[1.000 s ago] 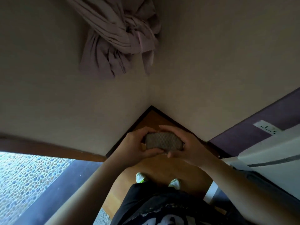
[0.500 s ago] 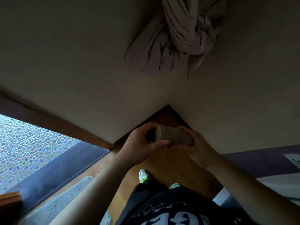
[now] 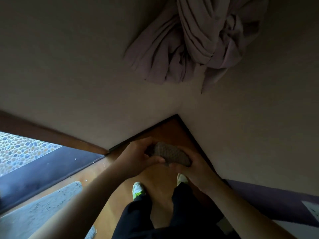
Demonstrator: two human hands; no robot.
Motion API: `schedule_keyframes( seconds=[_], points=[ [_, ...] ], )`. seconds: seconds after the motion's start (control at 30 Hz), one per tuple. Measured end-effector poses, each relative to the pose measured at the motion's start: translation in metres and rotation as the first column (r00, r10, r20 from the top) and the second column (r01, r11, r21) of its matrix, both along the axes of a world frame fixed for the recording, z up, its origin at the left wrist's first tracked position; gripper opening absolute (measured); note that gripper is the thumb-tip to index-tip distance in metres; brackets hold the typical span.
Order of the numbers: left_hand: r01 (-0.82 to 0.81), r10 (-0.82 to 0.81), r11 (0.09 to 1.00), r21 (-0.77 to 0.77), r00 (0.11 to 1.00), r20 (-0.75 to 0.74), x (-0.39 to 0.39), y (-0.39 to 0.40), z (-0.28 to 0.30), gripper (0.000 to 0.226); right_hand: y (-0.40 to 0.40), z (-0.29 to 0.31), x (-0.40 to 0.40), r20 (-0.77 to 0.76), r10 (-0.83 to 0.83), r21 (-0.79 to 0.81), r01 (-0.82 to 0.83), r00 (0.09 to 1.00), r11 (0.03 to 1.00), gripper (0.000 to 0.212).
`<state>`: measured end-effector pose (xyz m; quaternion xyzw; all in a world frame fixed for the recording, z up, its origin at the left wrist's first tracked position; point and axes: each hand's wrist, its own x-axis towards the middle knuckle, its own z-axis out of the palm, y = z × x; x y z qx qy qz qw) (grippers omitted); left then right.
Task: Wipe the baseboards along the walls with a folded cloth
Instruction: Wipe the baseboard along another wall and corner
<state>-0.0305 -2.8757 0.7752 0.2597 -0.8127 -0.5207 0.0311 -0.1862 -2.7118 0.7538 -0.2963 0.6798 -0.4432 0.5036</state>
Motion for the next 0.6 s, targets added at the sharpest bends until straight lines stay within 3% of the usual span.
schedule_keyframes(
  seconds=[0.23,0.4,0.6],
  points=[
    [-0.117,0.122,0.986,-0.116,0.992,0.033,-0.040,-0.003,-0.068,0.061,-0.033,-0.064,-0.062,-0.018,0.133,0.039,-0.132,0.991,0.990,0.045],
    [-0.082,0.089,0.985,-0.149,0.995,0.038,-0.052,-0.014,-0.129,0.051,-0.047,-0.106,-0.076,-0.135,0.177,0.090,-0.165,0.975,0.982,0.050],
    [-0.112,0.111,0.992,-0.060,0.994,-0.008,-0.020,-0.023,-0.193,0.044,-0.057,-0.157,-0.035,-0.325,0.170,0.062,-0.158,0.930,0.985,0.055]
  ],
)
